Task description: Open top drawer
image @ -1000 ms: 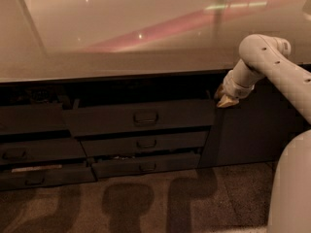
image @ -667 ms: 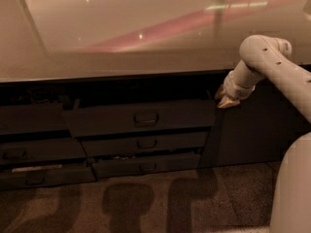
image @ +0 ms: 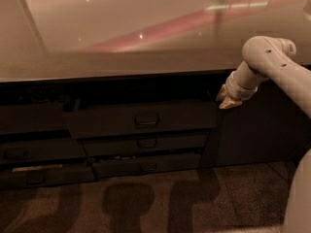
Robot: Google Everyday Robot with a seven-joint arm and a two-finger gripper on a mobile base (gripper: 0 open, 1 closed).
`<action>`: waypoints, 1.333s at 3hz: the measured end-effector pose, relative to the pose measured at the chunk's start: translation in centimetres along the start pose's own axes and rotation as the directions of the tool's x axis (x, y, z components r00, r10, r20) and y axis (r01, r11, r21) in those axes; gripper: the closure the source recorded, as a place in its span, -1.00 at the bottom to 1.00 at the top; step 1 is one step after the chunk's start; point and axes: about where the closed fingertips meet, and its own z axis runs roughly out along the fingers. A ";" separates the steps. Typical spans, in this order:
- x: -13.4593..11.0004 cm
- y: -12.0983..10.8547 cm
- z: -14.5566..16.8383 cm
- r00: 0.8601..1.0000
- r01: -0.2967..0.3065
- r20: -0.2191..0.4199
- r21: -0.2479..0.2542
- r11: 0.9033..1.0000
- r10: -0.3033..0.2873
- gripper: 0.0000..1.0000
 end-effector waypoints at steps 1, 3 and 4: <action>0.0 0.5 0.1 1.000 0.004 -0.001 -0.002 1.000 -0.004 1.00; 0.0 1.3 0.1 1.000 0.009 -0.004 -0.005 1.000 -0.009 1.00; -0.2 1.6 0.0 1.000 0.019 -0.001 -0.011 1.000 -0.019 1.00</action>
Offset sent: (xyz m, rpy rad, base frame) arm -0.4520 -0.0595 -0.3455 -0.2430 0.1072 0.2859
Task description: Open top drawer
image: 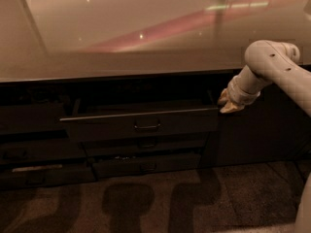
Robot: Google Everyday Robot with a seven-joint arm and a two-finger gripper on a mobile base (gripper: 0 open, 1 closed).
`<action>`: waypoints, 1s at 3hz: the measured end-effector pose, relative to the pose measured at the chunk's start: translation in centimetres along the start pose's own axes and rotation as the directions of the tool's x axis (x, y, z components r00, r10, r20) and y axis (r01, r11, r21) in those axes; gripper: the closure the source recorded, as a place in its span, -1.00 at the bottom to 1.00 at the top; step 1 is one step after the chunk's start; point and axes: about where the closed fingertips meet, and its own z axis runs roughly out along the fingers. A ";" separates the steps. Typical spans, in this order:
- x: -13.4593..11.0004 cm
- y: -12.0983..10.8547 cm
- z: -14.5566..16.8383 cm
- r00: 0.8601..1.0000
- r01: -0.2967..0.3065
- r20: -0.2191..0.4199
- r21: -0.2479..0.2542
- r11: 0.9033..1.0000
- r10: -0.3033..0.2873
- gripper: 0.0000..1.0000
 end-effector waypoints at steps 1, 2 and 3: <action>-0.6 2.7 -0.4 0.998 0.062 0.025 0.017 0.998 -0.063 1.00; -0.7 2.6 -1.1 0.998 0.062 0.025 0.017 0.998 -0.063 1.00; -0.8 2.5 -1.3 0.998 0.062 0.025 0.017 0.998 -0.063 1.00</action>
Offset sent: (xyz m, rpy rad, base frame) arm -0.2135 0.0103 -0.0955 0.1236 0.0657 0.2576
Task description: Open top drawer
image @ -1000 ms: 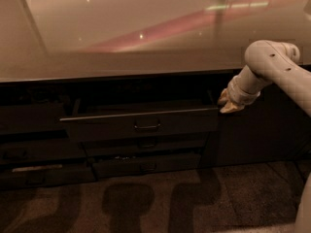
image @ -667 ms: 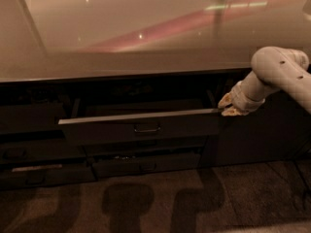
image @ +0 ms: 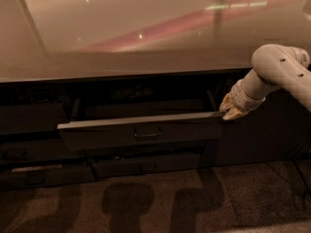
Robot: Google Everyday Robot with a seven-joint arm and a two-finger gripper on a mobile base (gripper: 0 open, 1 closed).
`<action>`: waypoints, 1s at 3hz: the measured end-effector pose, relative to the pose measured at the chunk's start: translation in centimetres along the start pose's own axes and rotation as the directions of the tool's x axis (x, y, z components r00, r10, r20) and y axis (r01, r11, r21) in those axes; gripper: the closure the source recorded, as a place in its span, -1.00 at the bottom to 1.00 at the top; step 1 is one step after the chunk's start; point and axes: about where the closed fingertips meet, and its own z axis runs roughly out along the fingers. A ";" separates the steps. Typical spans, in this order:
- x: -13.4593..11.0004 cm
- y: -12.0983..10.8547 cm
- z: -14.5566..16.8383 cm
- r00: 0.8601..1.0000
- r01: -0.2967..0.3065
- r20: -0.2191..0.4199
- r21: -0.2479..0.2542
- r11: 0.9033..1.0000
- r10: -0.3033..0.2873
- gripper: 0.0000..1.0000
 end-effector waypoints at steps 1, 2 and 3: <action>-0.1 0.7 0.1 1.000 0.004 0.002 -0.003 1.000 -0.004 1.00; -0.1 1.0 0.0 1.000 0.006 0.002 -0.003 1.000 -0.006 1.00; -0.9 2.0 -3.4 0.994 0.104 -0.038 0.093 0.990 -0.101 1.00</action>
Offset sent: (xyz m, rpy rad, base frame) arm -0.3244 -0.0328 -0.2131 -0.0103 0.0477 0.1946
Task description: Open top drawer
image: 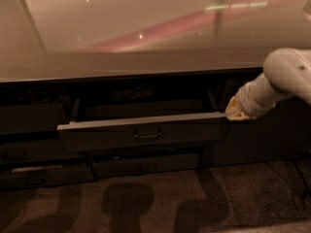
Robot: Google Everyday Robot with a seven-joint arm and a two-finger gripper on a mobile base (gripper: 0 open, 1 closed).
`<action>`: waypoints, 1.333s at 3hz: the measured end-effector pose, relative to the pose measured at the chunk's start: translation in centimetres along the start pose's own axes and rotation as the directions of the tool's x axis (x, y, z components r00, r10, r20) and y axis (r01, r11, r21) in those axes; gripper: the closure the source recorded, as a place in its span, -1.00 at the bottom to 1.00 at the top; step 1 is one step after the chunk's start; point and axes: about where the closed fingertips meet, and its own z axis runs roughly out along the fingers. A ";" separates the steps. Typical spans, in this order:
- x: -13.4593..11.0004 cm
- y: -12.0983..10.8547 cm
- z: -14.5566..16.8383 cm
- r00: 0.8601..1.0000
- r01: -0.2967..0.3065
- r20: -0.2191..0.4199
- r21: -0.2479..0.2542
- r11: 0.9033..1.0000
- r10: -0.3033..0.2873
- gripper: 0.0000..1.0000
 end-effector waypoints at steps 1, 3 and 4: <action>-2.3 4.1 0.0 0.997 0.080 0.012 0.108 0.991 -0.082 1.00; -1.4 23.3 6.4 0.997 0.078 0.013 0.044 0.996 -0.079 1.00; -5.0 26.9 7.7 0.993 0.095 0.081 -0.048 0.994 -0.091 1.00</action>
Offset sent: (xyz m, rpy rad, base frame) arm -0.3383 -0.0514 -0.2767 -0.0171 0.1434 0.1043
